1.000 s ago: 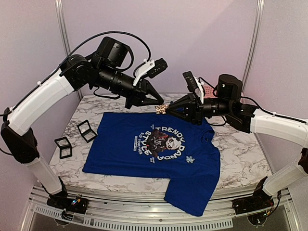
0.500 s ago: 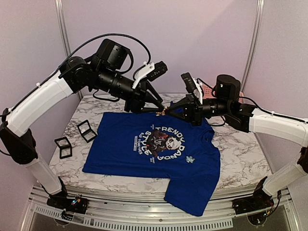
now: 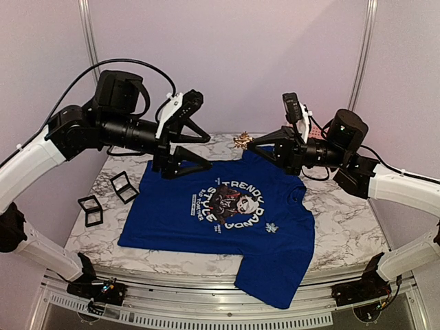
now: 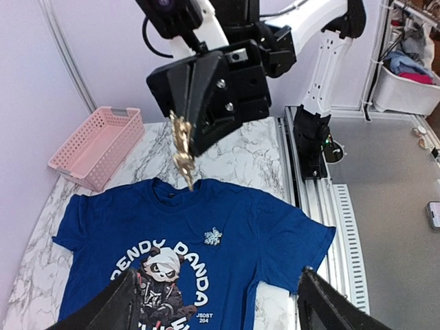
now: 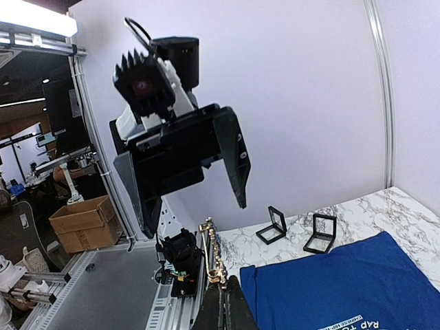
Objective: Pin the brooch onto the clothing
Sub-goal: Pass from the left arm to the right, then pass from the right arm to the left
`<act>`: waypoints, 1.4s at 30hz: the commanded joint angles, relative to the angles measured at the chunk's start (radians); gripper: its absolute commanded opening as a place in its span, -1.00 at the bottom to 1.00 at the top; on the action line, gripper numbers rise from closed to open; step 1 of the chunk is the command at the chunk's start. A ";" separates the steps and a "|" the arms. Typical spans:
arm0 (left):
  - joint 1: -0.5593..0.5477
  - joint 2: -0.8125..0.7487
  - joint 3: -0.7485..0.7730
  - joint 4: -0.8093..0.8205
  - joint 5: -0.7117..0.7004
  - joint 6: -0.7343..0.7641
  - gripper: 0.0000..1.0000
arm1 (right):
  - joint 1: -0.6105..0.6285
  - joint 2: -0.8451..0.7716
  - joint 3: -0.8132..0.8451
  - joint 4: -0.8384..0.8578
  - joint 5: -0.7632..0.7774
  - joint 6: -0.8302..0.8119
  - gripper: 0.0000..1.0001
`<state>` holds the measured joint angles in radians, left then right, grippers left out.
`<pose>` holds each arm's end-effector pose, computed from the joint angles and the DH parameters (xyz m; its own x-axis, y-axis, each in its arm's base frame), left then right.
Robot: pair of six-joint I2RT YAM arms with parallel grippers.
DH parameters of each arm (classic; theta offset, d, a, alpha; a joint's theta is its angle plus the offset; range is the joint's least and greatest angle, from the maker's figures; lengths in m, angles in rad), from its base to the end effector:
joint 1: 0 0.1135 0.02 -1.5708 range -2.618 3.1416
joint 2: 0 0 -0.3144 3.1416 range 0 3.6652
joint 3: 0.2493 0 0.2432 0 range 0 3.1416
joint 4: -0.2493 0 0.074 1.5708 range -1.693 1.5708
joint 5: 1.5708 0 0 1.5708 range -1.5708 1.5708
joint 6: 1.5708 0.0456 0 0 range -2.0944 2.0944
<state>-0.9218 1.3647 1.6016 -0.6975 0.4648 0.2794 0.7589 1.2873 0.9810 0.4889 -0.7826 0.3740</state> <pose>0.1490 -0.2302 0.4839 0.0051 0.4012 -0.9160 0.9919 0.1142 0.0555 0.1806 0.2156 0.4208 -0.2394 0.1300 -0.9622 -0.9707 -0.0109 0.2401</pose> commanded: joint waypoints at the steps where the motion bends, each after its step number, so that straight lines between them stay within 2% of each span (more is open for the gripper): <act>1: -0.048 -0.119 -0.211 0.336 0.046 0.113 0.58 | 0.005 -0.039 0.013 0.076 0.043 0.063 -1.00; 3: -0.071 -0.103 -0.202 0.306 0.064 0.194 0.58 | 0.008 -0.041 0.074 -0.104 0.048 -0.002 -1.00; 8: -0.073 -0.055 -0.162 0.254 0.046 0.144 0.54 | 0.016 -0.049 0.173 -0.489 0.054 -0.210 -1.00; 13: -0.073 0.011 -0.117 0.201 -0.036 0.039 0.58 | 0.043 -0.026 0.252 -0.745 0.166 -0.357 -1.00; 17: -0.072 0.043 -0.078 0.168 -0.061 0.031 0.59 | 0.071 0.019 0.332 -0.929 0.271 -0.472 -1.00; 19: -0.072 0.051 -0.070 0.155 -0.055 0.027 0.53 | 0.088 0.046 0.371 -1.001 0.304 -0.513 -1.00; 23: -0.083 0.115 -0.008 0.053 -0.106 -0.030 0.27 | 0.120 0.085 0.407 -1.071 0.316 -0.551 -1.00; 26: -0.083 0.155 0.042 -0.033 -0.079 -0.058 0.11 | 0.125 0.096 0.417 -1.082 0.292 -0.557 -1.00; 29: -0.090 0.152 0.034 -0.041 -0.081 -0.062 -0.12 | 0.135 0.099 0.419 -1.085 0.298 -0.557 -1.00; 33: -0.099 0.175 0.049 -0.060 -0.090 -0.063 -0.32 | 0.151 0.105 0.430 -1.083 0.298 -0.562 -1.00; 35: -0.101 0.176 0.046 -0.052 -0.084 -0.060 -0.38 | 0.151 0.104 0.432 -1.082 0.299 -0.563 -1.00; 39: -0.111 0.174 0.030 -0.053 -0.092 -0.050 -0.36 | 0.154 0.094 0.427 -1.068 0.288 -0.565 -1.00; 42: -0.114 0.175 0.030 -0.031 -0.113 -0.065 -0.52 | 0.159 0.096 0.427 -1.060 0.283 -0.567 -1.00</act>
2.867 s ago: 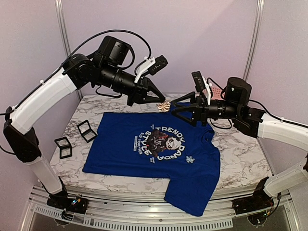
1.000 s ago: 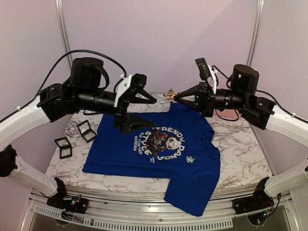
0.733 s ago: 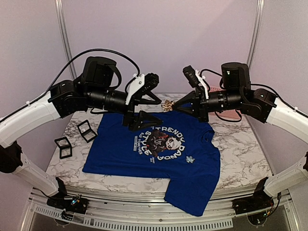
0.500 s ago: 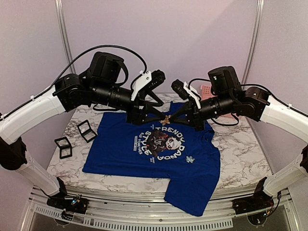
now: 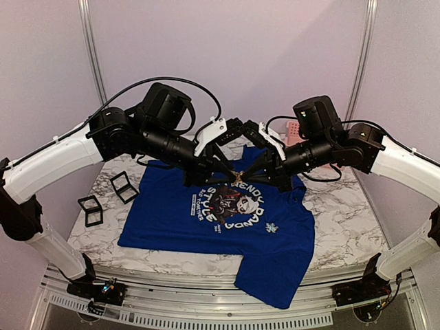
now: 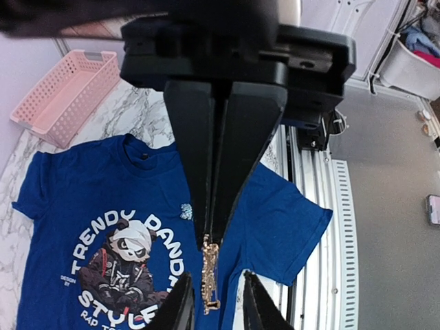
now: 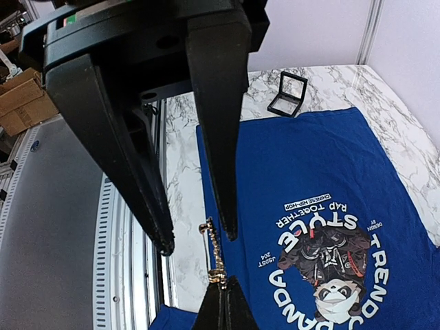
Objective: Pin the brooch onto the clothing
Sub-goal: Pass from the right arm to the left
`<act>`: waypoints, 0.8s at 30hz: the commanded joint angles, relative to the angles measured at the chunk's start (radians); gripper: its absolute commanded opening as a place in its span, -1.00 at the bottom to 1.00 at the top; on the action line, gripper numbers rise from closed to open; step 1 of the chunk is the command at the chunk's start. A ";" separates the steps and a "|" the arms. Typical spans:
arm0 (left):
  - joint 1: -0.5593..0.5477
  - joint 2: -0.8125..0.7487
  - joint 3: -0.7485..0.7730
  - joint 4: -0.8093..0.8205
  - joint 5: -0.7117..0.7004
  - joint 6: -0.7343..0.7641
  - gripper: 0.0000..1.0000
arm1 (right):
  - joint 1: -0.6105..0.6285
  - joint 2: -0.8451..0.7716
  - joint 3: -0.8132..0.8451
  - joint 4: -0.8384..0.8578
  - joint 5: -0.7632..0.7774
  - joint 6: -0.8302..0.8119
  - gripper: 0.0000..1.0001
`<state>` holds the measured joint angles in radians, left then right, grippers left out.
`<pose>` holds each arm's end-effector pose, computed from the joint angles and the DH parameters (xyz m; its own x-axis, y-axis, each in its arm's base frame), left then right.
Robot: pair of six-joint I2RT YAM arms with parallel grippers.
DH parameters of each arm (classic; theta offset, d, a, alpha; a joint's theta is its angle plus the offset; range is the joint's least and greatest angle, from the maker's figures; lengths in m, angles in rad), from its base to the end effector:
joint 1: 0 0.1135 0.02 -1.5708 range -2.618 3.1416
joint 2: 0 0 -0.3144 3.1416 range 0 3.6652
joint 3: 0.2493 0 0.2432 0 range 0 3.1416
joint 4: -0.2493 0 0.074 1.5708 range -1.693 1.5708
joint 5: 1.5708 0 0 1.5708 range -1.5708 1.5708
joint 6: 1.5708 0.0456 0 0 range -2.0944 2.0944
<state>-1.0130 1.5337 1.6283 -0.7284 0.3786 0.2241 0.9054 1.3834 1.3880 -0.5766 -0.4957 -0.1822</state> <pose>0.1609 -0.2898 0.4408 -0.0954 0.5430 -0.8343 0.9920 0.1215 -0.0344 0.1637 0.2437 0.4217 -0.1585 -0.4602 -0.8736 -0.9839 0.1475 0.1009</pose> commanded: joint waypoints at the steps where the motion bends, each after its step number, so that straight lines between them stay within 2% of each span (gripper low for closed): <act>1: -0.022 0.005 0.003 0.008 -0.030 -0.013 -0.57 | 0.015 0.002 0.020 0.006 -0.006 -0.012 -1.00; 7: -0.022 0.007 -0.003 -0.008 -0.013 -0.010 -1.00 | 0.019 0.000 0.010 0.021 -0.012 -0.011 -1.00; 14: -0.022 -0.005 -0.009 -0.025 0.003 -0.006 -1.00 | 0.018 -0.054 -0.046 0.090 0.012 0.004 -1.00; 16: -0.019 -0.021 -0.018 0.001 0.003 -0.024 -1.00 | 0.019 -0.078 -0.073 0.134 0.038 0.027 -0.83; 19: -0.004 -0.037 -0.024 0.047 0.018 -0.075 -1.00 | 0.018 -0.135 -0.148 0.244 0.055 0.059 -0.41; 21: 0.018 -0.040 -0.015 0.075 0.059 -0.124 -1.00 | 0.017 -0.181 -0.219 0.330 0.056 0.081 -0.20; 24: 0.045 -0.054 -0.016 0.171 0.083 -0.209 -1.00 | -0.010 -0.264 -0.342 0.481 -0.001 0.147 -0.01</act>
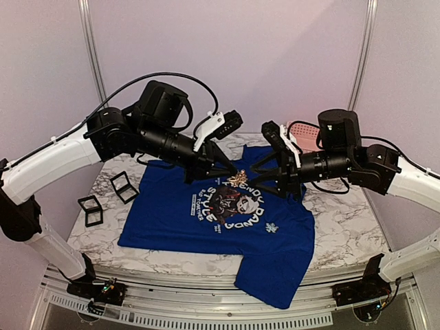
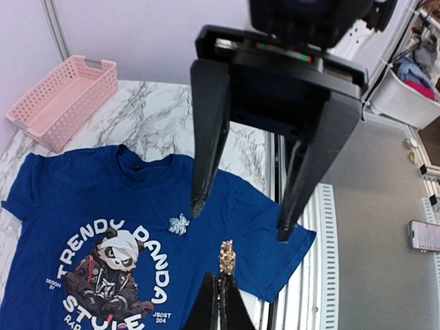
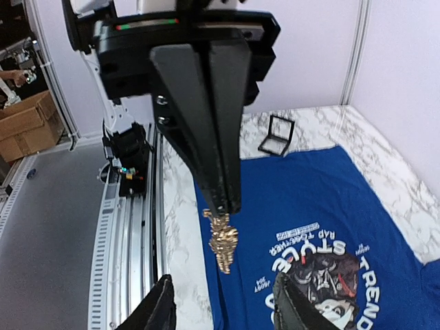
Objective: Pin the brooch onto the clothing
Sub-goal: Pass from the right arm to the left, then pass from the left arm to the right
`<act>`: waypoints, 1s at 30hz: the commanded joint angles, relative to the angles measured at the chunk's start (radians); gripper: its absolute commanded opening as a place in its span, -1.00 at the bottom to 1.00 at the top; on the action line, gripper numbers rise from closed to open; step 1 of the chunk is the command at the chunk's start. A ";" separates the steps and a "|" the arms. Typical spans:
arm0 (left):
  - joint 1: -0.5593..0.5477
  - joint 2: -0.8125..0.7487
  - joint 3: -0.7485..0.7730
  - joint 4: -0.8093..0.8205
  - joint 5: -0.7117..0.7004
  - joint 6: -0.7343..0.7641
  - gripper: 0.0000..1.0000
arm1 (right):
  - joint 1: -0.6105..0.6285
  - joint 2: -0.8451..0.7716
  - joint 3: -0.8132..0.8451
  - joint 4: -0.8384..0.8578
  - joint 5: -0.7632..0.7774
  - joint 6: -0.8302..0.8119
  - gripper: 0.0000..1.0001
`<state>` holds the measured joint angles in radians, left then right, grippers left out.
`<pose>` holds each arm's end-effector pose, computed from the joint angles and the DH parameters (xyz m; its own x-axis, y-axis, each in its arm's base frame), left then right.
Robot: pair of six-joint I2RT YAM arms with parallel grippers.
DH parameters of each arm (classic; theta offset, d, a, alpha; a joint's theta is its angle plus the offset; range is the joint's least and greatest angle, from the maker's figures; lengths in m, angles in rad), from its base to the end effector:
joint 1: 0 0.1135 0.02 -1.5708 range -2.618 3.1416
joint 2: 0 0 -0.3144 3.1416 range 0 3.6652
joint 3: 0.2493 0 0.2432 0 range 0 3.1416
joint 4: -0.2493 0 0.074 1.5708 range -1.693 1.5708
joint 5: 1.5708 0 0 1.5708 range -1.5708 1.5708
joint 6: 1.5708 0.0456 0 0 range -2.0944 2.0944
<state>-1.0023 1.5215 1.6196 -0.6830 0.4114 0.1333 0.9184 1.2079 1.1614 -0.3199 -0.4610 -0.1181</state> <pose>0.1621 -0.2877 0.4464 -0.1681 0.4894 -0.8557 0.9830 0.1487 -0.1080 0.1380 0.2140 0.4153 -0.1024 -0.3079 -0.9459 -0.9827 0.1787 0.0483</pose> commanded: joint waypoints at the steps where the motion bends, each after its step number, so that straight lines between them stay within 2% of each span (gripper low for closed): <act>1: 0.036 -0.050 -0.014 0.165 0.045 -0.129 -1.00 | -0.044 -0.112 -0.153 0.284 -0.067 0.141 0.05; 4: 0.036 -0.087 -0.076 0.313 0.065 -0.182 -1.00 | -0.080 -0.127 -0.250 0.484 -0.080 0.297 0.13; 9: 0.033 -0.135 -0.177 0.478 0.082 -0.253 -1.00 | -0.080 -0.079 -0.282 0.698 -0.160 0.401 0.19; 16: 0.014 -0.183 -0.281 0.603 0.060 -0.262 -1.00 | -0.077 -0.020 -0.239 0.767 -0.264 0.434 0.22; 18: 0.013 -0.188 -0.294 0.622 0.051 -0.256 -1.00 | -0.074 -0.008 -0.223 0.769 -0.275 0.441 0.15; 21: 0.012 -0.194 -0.308 0.645 0.052 -0.251 -1.00 | -0.072 0.009 -0.201 0.752 -0.270 0.443 -0.21; 23: 0.012 -0.196 -0.313 0.650 0.063 -0.249 -1.00 | -0.072 0.019 -0.197 0.757 -0.272 0.445 -0.32; 30: 0.008 -0.200 -0.328 0.645 0.060 -0.234 -1.00 | -0.070 0.053 -0.167 0.752 -0.271 0.443 -0.48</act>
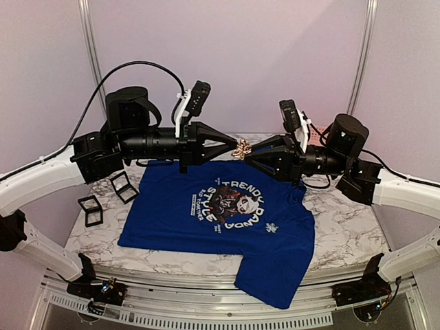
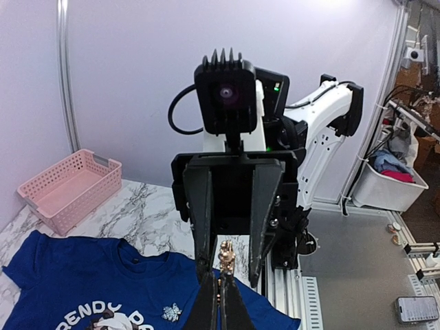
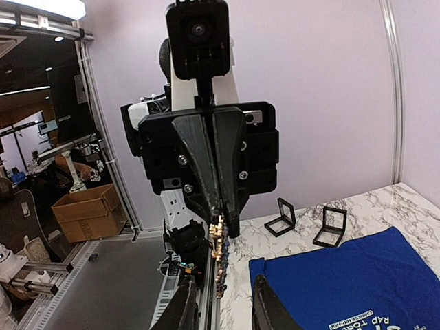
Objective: Pin the brooch onto the clothing
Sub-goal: Pass from the left arm to the right
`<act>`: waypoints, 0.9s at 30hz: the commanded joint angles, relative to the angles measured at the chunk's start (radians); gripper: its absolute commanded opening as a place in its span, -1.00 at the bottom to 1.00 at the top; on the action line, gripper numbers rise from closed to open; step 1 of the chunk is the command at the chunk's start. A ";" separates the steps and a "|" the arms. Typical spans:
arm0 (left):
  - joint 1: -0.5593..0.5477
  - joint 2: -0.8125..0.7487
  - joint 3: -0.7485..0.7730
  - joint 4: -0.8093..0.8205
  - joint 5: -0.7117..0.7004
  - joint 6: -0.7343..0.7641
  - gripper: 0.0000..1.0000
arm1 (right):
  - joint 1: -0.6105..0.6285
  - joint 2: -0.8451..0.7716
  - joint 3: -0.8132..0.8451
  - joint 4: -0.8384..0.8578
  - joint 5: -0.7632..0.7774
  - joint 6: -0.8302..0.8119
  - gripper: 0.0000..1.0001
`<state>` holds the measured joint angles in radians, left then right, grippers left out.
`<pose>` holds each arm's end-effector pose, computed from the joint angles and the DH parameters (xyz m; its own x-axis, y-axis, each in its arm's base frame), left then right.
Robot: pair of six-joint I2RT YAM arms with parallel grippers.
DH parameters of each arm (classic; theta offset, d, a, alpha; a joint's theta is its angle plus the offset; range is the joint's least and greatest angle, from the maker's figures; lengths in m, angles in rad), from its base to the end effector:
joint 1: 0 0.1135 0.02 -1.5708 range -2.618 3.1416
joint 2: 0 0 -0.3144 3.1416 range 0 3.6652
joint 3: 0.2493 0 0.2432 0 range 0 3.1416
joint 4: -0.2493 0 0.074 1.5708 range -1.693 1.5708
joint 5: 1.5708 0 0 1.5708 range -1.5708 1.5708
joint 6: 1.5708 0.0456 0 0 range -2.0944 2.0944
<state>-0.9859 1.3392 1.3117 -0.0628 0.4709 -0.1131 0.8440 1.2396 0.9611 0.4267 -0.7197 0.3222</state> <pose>0.1480 -0.2609 0.4627 -0.1615 0.0617 -0.9849 0.9805 0.1230 -0.1530 0.1556 0.2202 0.4197 -0.2221 0.1086 -0.9690 -0.9750 -0.0231 0.2209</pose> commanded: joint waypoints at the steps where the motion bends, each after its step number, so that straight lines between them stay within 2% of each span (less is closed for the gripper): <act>1: -0.009 -0.018 -0.021 0.023 0.001 0.014 -1.00 | 0.004 0.024 0.035 0.009 -0.012 0.003 -0.48; 4: -0.010 -0.020 -0.024 0.020 0.001 0.018 -1.00 | 0.004 0.031 0.044 0.007 -0.011 0.002 -0.54; 7: -0.012 -0.020 -0.025 0.024 0.005 0.022 -1.00 | 0.004 0.040 0.057 -0.004 -0.014 -0.002 -0.83; 9: -0.012 -0.019 -0.026 0.018 0.010 0.026 -1.00 | 0.005 0.046 0.061 -0.012 -0.019 -0.005 -0.96; 13: -0.013 -0.020 -0.034 0.002 0.022 0.027 -0.95 | 0.004 0.045 0.057 -0.022 -0.017 -0.008 -1.00; 15: -0.012 -0.019 -0.039 -0.009 0.046 0.027 -0.37 | 0.004 0.042 0.053 -0.028 -0.011 -0.012 -1.00; 16: -0.010 -0.020 -0.042 -0.015 0.058 0.028 -0.21 | 0.003 0.039 0.052 -0.034 -0.009 -0.014 -1.00; 18: -0.009 -0.019 -0.042 -0.035 0.073 0.040 -0.10 | 0.004 0.036 0.053 -0.047 -0.008 -0.020 -1.00; 20: -0.008 -0.012 -0.036 -0.054 0.067 0.046 -0.10 | 0.006 0.038 0.055 -0.055 -0.013 -0.026 -1.00; 24: -0.008 0.008 -0.009 -0.065 0.051 0.037 -0.28 | 0.010 0.040 0.063 -0.068 -0.020 -0.037 -1.00; 27: -0.010 0.022 0.005 -0.061 0.049 0.025 -0.31 | 0.021 0.048 0.074 -0.092 -0.011 -0.054 -1.00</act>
<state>-0.9882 1.3361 1.2865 -0.1005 0.5159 -0.0811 0.8505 1.2739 0.9962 0.3767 -0.7341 0.2985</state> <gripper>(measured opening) 0.352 0.017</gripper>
